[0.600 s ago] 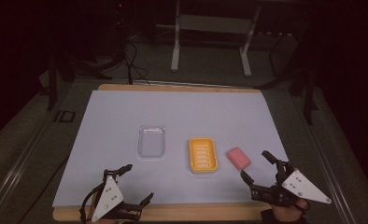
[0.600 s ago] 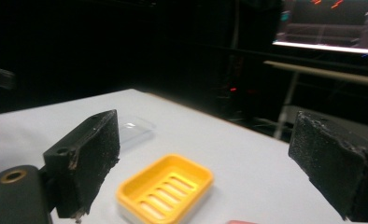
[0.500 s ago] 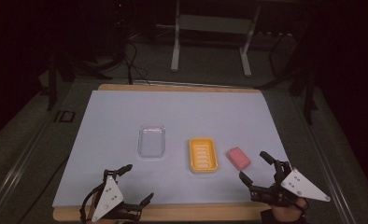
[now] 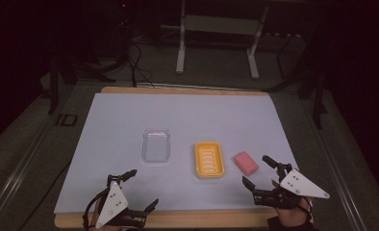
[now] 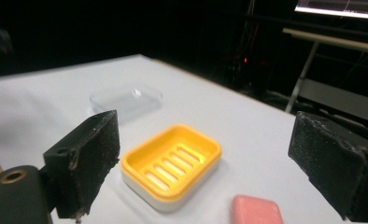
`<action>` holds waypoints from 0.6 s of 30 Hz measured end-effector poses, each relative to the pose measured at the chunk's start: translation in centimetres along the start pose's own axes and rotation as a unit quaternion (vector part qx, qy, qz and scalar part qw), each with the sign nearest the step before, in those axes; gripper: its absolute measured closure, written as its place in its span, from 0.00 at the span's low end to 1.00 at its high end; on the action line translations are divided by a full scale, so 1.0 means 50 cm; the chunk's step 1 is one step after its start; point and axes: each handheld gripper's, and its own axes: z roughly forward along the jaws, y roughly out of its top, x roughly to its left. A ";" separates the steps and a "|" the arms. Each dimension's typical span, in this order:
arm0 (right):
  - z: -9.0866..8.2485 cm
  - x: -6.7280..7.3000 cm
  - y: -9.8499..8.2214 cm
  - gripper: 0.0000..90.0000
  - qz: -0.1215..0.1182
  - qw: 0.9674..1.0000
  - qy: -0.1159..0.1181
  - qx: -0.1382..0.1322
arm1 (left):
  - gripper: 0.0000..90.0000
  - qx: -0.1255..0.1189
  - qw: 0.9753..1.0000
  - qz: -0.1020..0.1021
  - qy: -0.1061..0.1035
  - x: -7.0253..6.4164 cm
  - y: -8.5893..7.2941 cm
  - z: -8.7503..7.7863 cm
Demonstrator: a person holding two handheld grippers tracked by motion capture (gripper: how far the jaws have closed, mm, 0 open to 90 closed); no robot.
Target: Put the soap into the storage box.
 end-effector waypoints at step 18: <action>0.047 -0.024 -0.010 0.10 0.044 0.983 0.056 0.172 | 0.00 -0.008 1.000 0.000 -0.008 -0.002 0.003 -0.005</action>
